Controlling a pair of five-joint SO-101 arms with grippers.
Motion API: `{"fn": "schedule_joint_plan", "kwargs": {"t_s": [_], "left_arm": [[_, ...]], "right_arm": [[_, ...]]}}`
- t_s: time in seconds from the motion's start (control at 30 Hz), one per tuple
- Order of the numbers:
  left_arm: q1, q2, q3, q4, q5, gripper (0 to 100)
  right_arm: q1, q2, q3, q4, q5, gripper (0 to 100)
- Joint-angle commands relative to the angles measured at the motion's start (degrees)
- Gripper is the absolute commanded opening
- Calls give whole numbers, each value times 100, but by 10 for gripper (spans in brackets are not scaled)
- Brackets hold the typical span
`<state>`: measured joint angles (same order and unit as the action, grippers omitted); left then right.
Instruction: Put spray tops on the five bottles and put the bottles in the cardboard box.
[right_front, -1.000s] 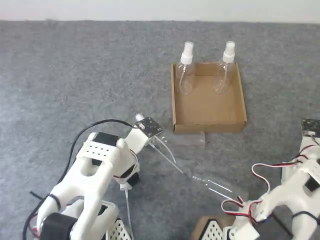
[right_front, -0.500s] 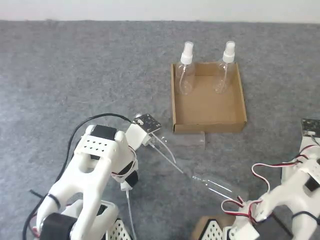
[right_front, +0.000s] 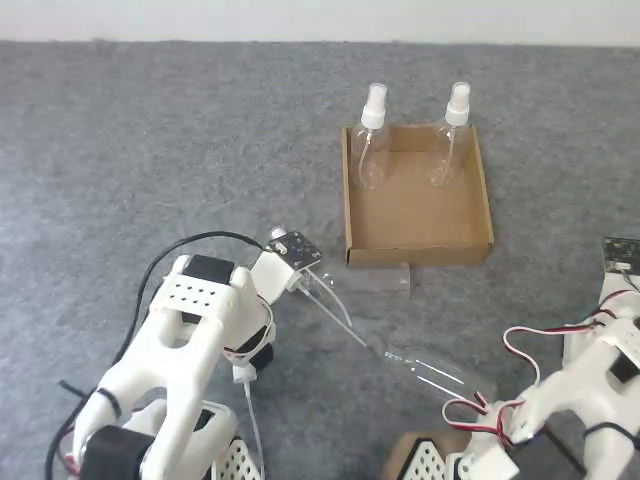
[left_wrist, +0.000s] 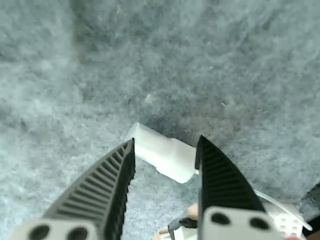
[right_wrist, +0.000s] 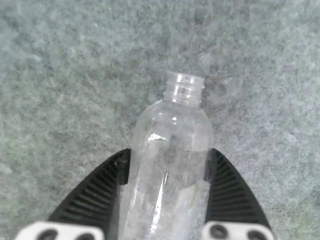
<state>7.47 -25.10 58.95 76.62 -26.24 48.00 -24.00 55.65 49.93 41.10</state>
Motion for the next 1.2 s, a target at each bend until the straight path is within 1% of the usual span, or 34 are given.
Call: {"fn": "schedule_joint_plan", "kwargs": {"t_s": [0.0, 0.1, 0.17, 0.3, 0.47, 0.53, 0.67, 0.77, 0.87, 1.03, 1.17], "left_arm": [[-26, -79, -13, -70, -53, 177], [-35, -114, -57, -35, -53, 179], [-44, -141, -119, -18, -9, 203], [-53, -97, -286, 97, 343, 246], [-774, -97, -418, -18, 554, 247], [-941, -79, -365, -123, 519, 247], [-756, -79, -66, -158, 501, 246], [-598, -79, 22, -202, 273, 246], [-580, -79, 119, -273, 193, 245], [-571, -79, 127, -281, 149, 169], [-457, -79, 268, -396, -369, 162]], "right_arm": [[48, -48, 0, -13, 70, 106], [48, -48, 0, -13, 70, 106], [48, -48, 0, -13, 70, 106], [48, -48, 0, -13, 70, 106], [31, -48, 0, -13, 70, 106], [13, -48, 0, -13, 70, 106], [13, -48, -9, -13, 53, 106], [31, -48, -9, -13, 62, 106], [48, -48, -9, -13, 62, 106], [40, -48, 0, -13, 53, 106], [40, -48, 0, -13, 53, 106]]}}
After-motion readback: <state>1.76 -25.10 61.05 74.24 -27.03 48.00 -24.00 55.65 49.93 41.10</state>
